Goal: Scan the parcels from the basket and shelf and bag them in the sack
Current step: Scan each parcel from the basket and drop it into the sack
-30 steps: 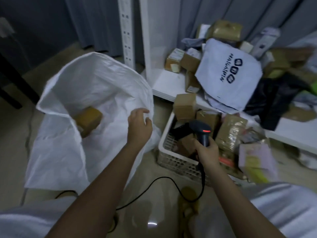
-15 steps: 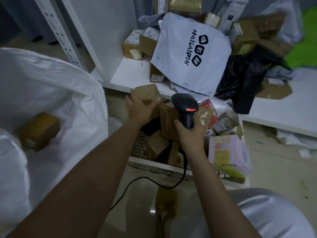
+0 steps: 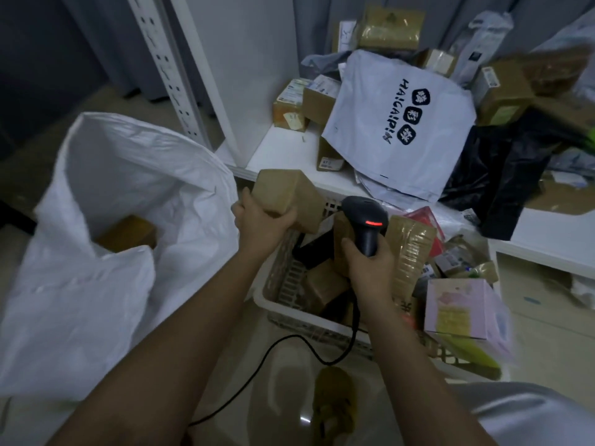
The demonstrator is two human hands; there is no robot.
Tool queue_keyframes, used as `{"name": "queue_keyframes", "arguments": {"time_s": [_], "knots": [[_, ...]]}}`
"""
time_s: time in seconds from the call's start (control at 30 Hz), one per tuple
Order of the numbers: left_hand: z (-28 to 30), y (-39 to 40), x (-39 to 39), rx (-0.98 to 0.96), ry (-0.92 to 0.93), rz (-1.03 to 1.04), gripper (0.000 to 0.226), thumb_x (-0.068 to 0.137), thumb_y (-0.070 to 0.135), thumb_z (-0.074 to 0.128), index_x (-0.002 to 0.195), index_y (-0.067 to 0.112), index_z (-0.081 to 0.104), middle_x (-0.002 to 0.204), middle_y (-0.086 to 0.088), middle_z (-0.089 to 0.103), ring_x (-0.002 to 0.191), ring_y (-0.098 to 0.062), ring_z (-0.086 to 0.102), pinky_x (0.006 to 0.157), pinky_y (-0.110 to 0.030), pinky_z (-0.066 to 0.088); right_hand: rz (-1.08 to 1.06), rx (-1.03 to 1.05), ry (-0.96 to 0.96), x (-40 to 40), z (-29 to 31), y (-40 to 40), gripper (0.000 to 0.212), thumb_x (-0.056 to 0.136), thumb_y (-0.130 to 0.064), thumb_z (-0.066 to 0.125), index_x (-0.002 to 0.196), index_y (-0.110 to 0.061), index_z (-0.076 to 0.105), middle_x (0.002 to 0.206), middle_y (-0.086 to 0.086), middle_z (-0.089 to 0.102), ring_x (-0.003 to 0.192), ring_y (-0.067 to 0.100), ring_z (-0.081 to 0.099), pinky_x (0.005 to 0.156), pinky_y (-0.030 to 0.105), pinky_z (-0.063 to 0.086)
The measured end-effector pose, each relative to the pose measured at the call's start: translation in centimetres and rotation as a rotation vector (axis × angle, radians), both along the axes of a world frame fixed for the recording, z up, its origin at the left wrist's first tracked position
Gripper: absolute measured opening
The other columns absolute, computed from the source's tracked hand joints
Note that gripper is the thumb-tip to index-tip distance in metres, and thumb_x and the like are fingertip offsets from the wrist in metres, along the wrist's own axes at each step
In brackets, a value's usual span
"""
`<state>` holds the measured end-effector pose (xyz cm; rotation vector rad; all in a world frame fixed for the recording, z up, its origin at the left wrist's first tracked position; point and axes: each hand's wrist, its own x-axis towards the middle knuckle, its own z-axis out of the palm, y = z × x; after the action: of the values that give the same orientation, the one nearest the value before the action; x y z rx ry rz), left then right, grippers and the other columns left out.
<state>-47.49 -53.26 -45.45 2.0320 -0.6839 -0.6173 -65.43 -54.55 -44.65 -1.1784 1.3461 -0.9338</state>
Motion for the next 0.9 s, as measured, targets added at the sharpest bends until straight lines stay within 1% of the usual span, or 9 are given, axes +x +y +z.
{"name": "queue_keyframes", "arguments": {"time_s": [0.17, 0.27, 0.37, 0.43, 0.5, 0.57, 0.7, 0.83, 0.9], "knots": [[2.3, 6.4, 0.9, -0.002, -0.061, -0.198, 0.12, 0.069, 0.028, 0.082, 0.152, 0.008, -0.003, 0.139, -0.006, 0.012, 0.134, -0.026, 0.027, 0.101, -0.023, 0.031, -0.09, 0.143, -0.14, 2.4, 3.2, 2.3, 0.031, 0.087, -0.024, 0.07, 0.116, -0.019, 0.059, 0.094, 0.005, 0.064, 0.08, 0.017, 0.06, 0.075, 0.033, 0.05], [4.6, 9.9, 0.8, -0.117, -0.191, -0.295, 0.114, 0.067, 0.021, 0.085, 0.15, 0.009, 0.008, 0.125, 0.005, 0.011, 0.125, -0.014, 0.027, 0.102, -0.022, 0.034, -0.057, 0.258, -0.238, 3.9, 5.2, 4.2, 0.035, 0.086, -0.035, 0.072, 0.115, -0.018, 0.061, 0.086, 0.004, 0.067, 0.067, 0.015, 0.059, 0.06, 0.028, 0.048], [6.8, 13.3, 0.3, -0.252, -0.323, -0.359, 0.103, 0.062, 0.015, 0.086, 0.142, 0.012, 0.023, 0.126, 0.005, 0.013, 0.112, 0.0, 0.027, 0.097, -0.013, 0.035, 0.029, 0.322, -0.348, 5.2, 7.3, 6.5, 0.051, 0.08, -0.047, 0.075, 0.118, -0.017, 0.06, 0.09, 0.005, 0.066, 0.065, 0.016, 0.06, 0.053, 0.027, 0.046], [7.9, 15.2, 0.2, -0.316, -0.411, -0.389, 0.099, 0.063, 0.013, 0.084, 0.142, 0.01, 0.024, 0.132, 0.003, 0.014, 0.114, 0.003, 0.028, 0.095, -0.005, 0.031, 0.058, 0.313, -0.387, 5.9, 8.4, 8.0, 0.052, 0.078, -0.045, 0.077, 0.118, -0.016, 0.06, 0.095, 0.006, 0.069, 0.076, 0.021, 0.066, 0.062, 0.031, 0.054], [8.9, 16.8, 0.2, -0.344, -0.434, -0.434, 0.099, 0.067, 0.016, 0.083, 0.143, 0.012, 0.019, 0.143, 0.0, 0.008, 0.119, 0.007, 0.024, 0.098, -0.007, 0.035, 0.076, 0.31, -0.419, 6.2, 9.2, 9.3, 0.044, 0.079, -0.037, 0.079, 0.114, -0.015, 0.062, 0.1, 0.009, 0.07, 0.086, 0.026, 0.069, 0.071, 0.039, 0.056], [10.3, 18.2, 0.2, -0.353, -0.308, -0.456, 0.096, 0.068, 0.033, 0.085, 0.139, 0.023, 0.02, 0.146, 0.004, 0.007, 0.123, 0.005, 0.025, 0.099, -0.017, 0.043, 0.118, 0.294, -0.474, 6.2, 9.8, 10.6, 0.035, 0.081, -0.029, 0.078, 0.11, -0.014, 0.064, 0.097, 0.01, 0.071, 0.083, 0.025, 0.07, 0.065, 0.036, 0.057], [13.0, 20.0, 0.6, -0.354, 0.048, -0.224, 0.072, 0.066, 0.072, 0.068, 0.115, 0.031, 0.034, 0.128, 0.001, 0.032, 0.121, -0.016, 0.042, 0.099, -0.036, 0.047, 0.148, 0.216, -0.5, 5.7, 10.6, 12.3, 0.053, 0.079, -0.021, 0.08, 0.126, -0.014, 0.058, 0.097, 0.005, 0.071, 0.083, 0.022, 0.068, 0.068, 0.035, 0.055], [13.6, 20.2, 2.1, -0.288, 0.267, -0.037, 0.078, 0.068, 0.078, 0.061, 0.123, 0.026, 0.04, 0.131, -0.001, 0.043, 0.114, -0.017, 0.053, 0.1, -0.041, 0.048, 0.233, 0.094, -0.398, 5.5, 11.3, 13.4, 0.051, 0.073, -0.019, 0.084, 0.118, -0.016, 0.059, 0.103, 0.009, 0.072, 0.097, 0.031, 0.068, 0.079, 0.047, 0.057], [13.6, 20.3, 2.8, -0.276, 0.411, -0.045, 0.094, 0.059, 0.08, 0.066, 0.13, 0.023, 0.045, 0.13, -0.001, 0.056, 0.108, -0.017, 0.063, 0.086, -0.036, 0.056, 0.272, 0.021, -0.333, 5.5, 11.9, 13.7, 0.051, 0.074, -0.019, 0.084, 0.117, -0.019, 0.058, 0.107, 0.005, 0.072, 0.099, 0.026, 0.069, 0.079, 0.043, 0.057]]}}
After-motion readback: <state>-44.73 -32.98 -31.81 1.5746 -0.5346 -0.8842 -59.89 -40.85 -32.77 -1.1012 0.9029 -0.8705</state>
